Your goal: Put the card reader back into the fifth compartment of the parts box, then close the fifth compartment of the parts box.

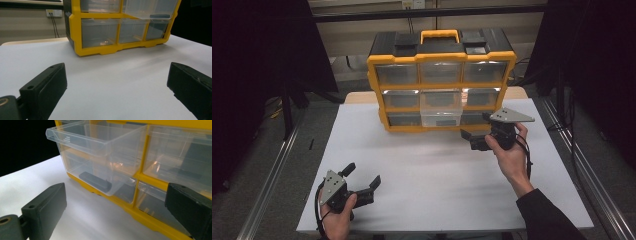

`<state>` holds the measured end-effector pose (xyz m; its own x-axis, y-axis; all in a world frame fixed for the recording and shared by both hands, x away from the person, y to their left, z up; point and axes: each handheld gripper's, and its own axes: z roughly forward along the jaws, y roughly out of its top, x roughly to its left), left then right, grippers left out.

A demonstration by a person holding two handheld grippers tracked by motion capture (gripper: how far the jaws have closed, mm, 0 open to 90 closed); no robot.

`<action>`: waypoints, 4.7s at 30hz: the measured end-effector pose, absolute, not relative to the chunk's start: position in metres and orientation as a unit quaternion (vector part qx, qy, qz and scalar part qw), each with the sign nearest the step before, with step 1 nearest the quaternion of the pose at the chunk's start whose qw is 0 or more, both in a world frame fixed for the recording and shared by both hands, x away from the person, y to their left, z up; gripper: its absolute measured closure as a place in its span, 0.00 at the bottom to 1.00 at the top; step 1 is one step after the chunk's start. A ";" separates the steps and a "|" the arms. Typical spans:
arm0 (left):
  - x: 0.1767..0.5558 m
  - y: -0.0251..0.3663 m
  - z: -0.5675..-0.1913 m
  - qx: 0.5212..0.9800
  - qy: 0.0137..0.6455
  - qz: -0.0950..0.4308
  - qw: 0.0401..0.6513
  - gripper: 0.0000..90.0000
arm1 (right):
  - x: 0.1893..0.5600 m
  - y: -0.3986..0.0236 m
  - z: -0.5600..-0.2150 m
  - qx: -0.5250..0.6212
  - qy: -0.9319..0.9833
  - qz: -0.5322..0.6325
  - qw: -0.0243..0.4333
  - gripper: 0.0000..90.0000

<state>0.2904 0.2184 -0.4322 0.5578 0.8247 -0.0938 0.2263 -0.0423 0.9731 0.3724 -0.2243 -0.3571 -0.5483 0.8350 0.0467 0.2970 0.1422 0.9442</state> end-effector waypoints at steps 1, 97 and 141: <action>0.291 0.219 -0.432 0.673 0.390 0.263 0.570 0.03 | 0.371 -0.226 -0.359 0.401 0.707 0.521 0.259 0.04; 0.291 0.216 -0.434 0.675 0.394 0.256 0.569 0.03 | 0.281 -0.252 -0.434 0.387 0.682 0.567 0.253 0.03; 0.290 0.217 -0.433 0.677 0.390 0.256 0.570 0.03 | 0.322 -0.192 -0.395 0.305 0.697 0.608 0.226 0.13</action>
<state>0.2901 0.2170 -0.4330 0.5656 0.8189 -0.0979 0.2354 -0.0466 0.9708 0.3221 -0.1923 -0.3949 -0.7109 0.7010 0.0563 0.1500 0.0729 0.9860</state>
